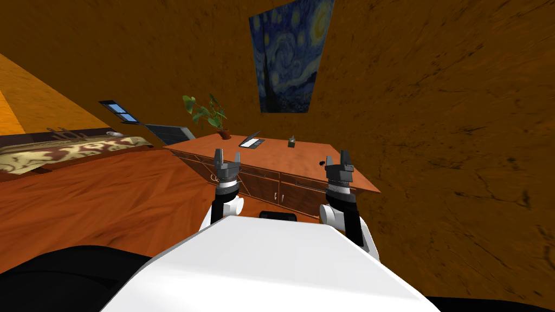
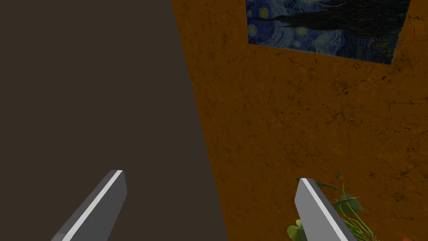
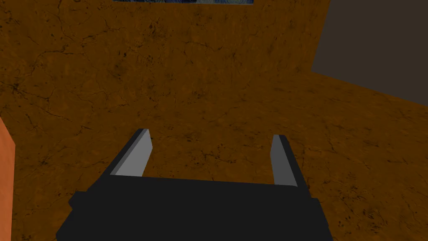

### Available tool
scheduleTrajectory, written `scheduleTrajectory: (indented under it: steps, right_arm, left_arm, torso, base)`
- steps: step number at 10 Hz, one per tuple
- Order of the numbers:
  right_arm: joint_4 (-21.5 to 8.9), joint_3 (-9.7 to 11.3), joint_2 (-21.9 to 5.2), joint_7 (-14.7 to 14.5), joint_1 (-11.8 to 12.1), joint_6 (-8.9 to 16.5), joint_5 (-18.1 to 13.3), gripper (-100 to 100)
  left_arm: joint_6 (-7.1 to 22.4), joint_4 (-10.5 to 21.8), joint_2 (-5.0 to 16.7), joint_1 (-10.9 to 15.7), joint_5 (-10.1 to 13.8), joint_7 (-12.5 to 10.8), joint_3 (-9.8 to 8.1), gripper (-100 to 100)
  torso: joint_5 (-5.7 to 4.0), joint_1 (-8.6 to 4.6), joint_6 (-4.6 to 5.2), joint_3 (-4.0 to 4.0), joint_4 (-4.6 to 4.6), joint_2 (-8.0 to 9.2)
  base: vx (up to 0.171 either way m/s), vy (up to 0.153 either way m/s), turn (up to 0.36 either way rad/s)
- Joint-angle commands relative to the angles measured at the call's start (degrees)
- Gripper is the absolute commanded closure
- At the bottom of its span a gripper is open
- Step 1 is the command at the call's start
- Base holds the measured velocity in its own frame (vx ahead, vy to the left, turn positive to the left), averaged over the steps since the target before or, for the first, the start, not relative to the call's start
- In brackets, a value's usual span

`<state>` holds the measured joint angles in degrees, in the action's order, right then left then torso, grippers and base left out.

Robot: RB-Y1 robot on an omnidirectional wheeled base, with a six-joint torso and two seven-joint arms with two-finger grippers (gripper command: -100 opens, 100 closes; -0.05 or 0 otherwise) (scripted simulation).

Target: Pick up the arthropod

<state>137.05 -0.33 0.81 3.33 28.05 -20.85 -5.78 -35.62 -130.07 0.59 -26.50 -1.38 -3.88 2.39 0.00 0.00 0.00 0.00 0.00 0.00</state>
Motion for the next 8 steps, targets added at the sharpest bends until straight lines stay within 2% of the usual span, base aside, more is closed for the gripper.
scheduleTrajectory:
  steps: [1,4,7,8]
  right_arm:
    - [-0.4,-0.7,-2.1,0.0,0.3,0.1,-0.4,-100]
    - [-2.2,-3.2,-7.3,0.1,1.7,0.6,-2.0,-100]
    - [-5.0,-7.2,-12.8,0.1,4.0,1.4,-4.4,-100]
    - [-5.0,-7.2,-13.6,0.1,4.0,1.4,-4.4,-100]
  left_arm:
    - [0.0,0.0,0.0,0.0,0.0,0.0,0.0,0]
    - [0.0,0.0,0.0,0.0,0.0,0.0,0.0,0]
    - [0.0,0.0,0.0,0.0,0.0,0.0,0.0,0]
    - [0.0,0.0,0.0,0.0,0.0,0.0,0.0,0]
  torso:
    - [0.0,0.0,0.0,0.0,0.0,0.0]
    - [0.01,0.04,0.0,0.08,0.03,0.14]
    - [0.02,0.1,0.0,0.13,0.05,0.23]
    - [0.03,0.11,0.01,0.14,0.06,0.25]
  base:
    - [-0.009,0.008,0.027]
    - [-0.038,0.019,0.043]
    - [-0.055,0.036,0.069]
    - [-0.033,0.027,0.009]
